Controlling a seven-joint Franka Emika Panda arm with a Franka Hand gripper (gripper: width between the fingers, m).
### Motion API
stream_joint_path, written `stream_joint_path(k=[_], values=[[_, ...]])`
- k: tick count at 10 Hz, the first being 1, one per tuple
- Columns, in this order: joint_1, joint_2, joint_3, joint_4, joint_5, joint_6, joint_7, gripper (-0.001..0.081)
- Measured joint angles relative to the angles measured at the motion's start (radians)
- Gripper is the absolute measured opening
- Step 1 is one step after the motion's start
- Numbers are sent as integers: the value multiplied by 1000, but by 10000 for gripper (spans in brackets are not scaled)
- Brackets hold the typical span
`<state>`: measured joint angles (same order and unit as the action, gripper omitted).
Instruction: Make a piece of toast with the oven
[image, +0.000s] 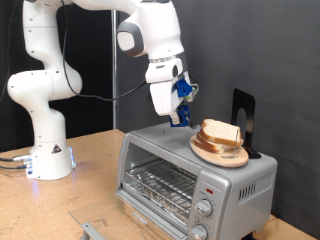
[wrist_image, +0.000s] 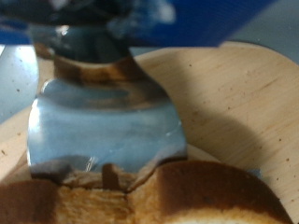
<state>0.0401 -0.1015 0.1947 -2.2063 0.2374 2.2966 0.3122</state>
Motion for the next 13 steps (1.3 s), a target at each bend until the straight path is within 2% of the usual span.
stream_joint_path(k=[6,10,12,13], values=[[0,32,24,23,-16,0,48,400],[1,54,37,27,-18,29,54,400],[2,59,41,21,-9,80,55,400],[5,59,43,7,35,130,16,400]])
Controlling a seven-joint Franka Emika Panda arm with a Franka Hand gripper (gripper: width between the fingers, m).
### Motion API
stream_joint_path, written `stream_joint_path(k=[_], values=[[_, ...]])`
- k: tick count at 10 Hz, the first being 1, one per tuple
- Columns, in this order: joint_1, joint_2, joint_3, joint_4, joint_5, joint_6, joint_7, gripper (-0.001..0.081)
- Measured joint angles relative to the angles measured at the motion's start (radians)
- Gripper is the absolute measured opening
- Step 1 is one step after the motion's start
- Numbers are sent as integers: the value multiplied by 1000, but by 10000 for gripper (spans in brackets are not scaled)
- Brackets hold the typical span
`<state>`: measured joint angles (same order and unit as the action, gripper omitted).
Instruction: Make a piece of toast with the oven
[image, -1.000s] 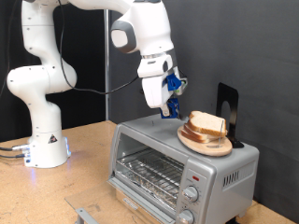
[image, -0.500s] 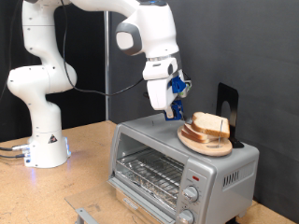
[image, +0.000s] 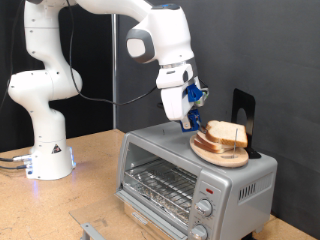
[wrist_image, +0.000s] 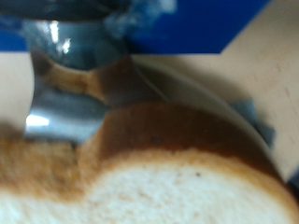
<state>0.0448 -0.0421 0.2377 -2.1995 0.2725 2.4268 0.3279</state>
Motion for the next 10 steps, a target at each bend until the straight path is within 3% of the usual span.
stream_joint_path(k=[2,5,10], values=[[3,-6,0,-30,98,58,-93,400],[3,-32,-1,-71,152,77,-139,400],[3,-101,-2,-161,261,220,-242,400]])
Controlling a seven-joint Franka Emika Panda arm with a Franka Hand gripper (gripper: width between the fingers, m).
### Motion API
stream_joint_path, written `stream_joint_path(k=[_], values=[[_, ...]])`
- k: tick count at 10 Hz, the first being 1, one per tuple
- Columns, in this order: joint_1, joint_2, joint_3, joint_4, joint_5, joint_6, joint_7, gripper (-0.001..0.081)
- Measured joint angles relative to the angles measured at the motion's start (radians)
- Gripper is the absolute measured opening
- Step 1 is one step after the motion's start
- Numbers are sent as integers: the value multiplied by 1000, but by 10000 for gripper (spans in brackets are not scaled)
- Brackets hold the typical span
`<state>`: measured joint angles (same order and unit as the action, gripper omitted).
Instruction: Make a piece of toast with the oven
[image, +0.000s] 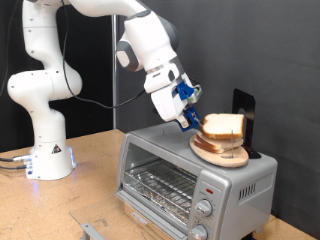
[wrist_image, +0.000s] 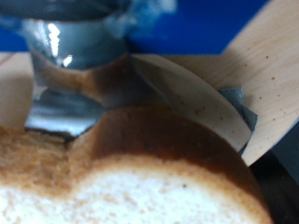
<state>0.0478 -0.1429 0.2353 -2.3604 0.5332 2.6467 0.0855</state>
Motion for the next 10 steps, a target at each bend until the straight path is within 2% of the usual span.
stream_joint_path(k=[3,6,10], values=[[4,-41,-10,-26,163,6,-150,400],[1,-87,-17,-56,175,-21,-162,400],[-14,-205,-43,-139,140,-108,-166,400]])
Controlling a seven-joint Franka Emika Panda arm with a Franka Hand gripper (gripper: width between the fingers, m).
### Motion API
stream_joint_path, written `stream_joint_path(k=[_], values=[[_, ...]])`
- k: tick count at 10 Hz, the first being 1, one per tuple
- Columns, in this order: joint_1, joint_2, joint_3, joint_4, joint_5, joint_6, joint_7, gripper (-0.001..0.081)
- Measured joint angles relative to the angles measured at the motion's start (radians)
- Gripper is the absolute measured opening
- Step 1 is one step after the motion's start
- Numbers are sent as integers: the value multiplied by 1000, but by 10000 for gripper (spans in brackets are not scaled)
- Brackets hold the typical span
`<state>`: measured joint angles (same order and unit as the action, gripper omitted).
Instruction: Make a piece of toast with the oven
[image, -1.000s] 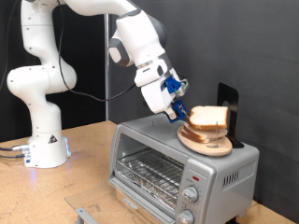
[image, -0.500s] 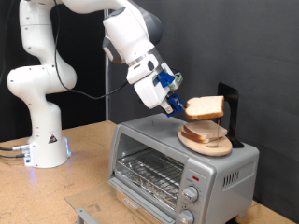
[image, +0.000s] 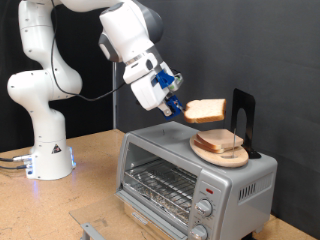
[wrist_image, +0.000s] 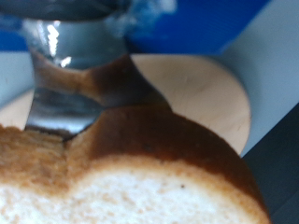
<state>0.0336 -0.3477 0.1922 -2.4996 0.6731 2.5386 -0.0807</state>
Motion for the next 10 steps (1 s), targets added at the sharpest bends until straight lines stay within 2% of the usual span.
stream_joint_path(k=[2,6,10], values=[[-1,-63,-24,-39,0,-43,-12,400],[-8,-69,-30,-62,-34,-43,-18,400],[-16,-187,-119,-151,-20,-50,-117,400]])
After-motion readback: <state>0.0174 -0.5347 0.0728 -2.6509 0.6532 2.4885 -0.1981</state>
